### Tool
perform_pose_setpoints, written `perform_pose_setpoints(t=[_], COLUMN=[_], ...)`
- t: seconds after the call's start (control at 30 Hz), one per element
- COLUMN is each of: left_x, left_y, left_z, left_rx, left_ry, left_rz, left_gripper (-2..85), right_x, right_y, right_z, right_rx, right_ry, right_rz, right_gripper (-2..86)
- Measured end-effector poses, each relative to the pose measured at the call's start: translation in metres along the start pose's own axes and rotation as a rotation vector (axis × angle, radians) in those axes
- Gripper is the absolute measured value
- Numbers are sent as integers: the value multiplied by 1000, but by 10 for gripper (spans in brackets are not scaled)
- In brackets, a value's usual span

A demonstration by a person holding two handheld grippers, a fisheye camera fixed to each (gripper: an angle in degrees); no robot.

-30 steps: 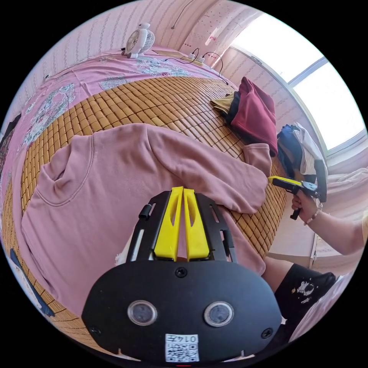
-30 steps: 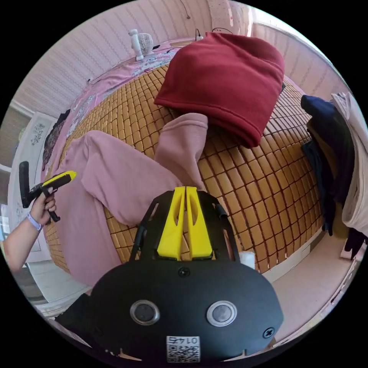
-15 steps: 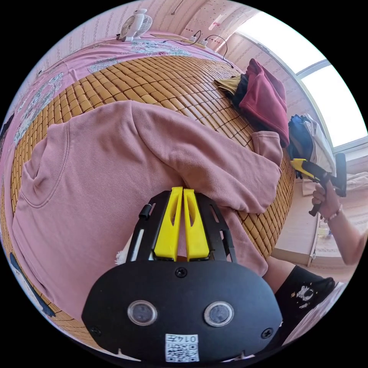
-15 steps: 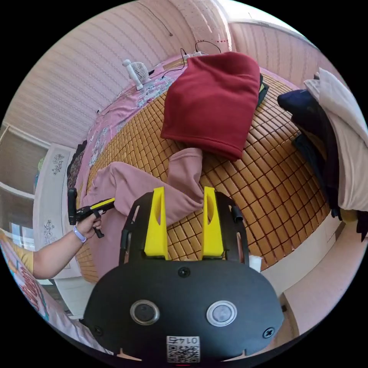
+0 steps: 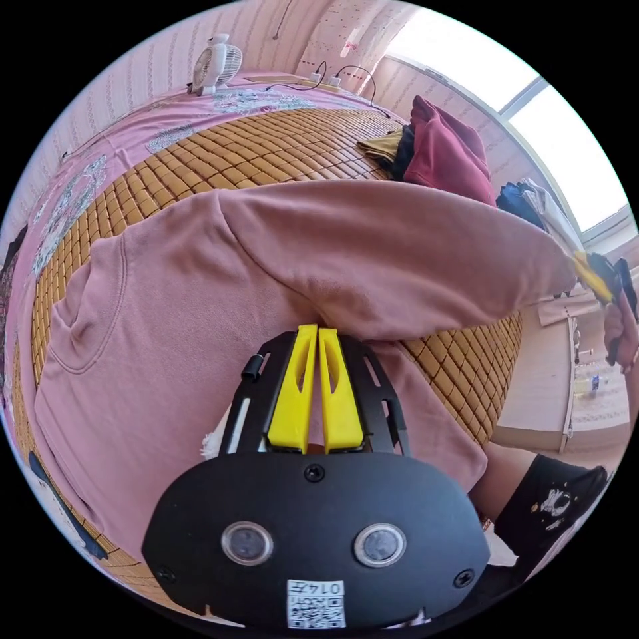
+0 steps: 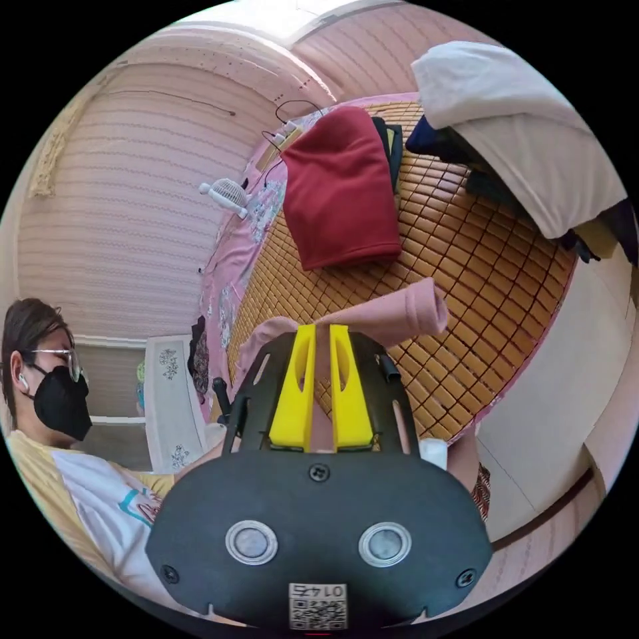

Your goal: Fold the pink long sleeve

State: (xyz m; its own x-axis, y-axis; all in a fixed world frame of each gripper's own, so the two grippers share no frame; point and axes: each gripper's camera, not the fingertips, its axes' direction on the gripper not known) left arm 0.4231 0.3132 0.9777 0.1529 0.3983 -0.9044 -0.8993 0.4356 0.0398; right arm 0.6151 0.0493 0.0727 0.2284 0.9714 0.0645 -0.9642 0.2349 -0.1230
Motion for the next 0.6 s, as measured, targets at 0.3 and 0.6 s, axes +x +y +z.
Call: perform_pose_setpoints(t=[0.3, 0.6], left_x=[-4, 13], left_y=[-9, -95], left_z=[-58, -42], left_rx=[133, 64], left_ry=[61, -166], left_rz=[-105, -57], left_gripper=[-10, -10], right_x=[1, -3], right_y=[0, 20], right_z=[129, 197], right_rx=[-182, -252], right_ry=[473, 690], right_rz=[-272, -518], right_gripper=[57, -3])
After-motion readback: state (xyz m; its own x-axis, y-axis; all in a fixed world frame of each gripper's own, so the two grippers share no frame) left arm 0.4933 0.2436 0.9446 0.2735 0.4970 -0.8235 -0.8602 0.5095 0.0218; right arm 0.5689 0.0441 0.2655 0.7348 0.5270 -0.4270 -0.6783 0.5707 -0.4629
